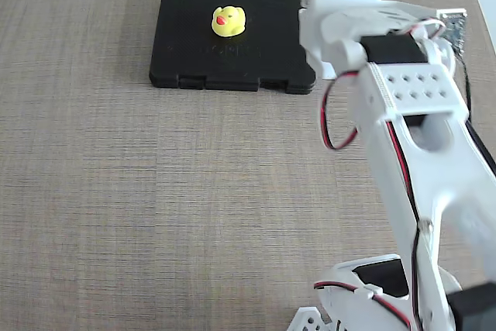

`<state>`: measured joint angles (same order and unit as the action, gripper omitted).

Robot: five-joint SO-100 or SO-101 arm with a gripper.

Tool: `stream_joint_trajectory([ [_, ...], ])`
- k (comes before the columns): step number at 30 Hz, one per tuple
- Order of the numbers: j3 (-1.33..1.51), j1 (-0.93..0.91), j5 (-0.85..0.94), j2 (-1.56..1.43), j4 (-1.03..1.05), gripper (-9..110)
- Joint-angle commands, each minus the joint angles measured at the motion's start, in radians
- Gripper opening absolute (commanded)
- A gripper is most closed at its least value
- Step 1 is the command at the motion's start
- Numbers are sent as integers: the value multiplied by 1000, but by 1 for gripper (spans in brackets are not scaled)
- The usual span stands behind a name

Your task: Grasp a duck and put it on the black surface.

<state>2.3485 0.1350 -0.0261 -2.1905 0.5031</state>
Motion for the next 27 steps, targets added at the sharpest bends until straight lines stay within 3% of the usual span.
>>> stream_joint_trajectory([
  [1, 175, -66, 6, -383, 0, 1],
  [14, 802, -110, 8, -1042, 0, 0],
  [27, 822, -135, -6, -1121, 80, 0],
])
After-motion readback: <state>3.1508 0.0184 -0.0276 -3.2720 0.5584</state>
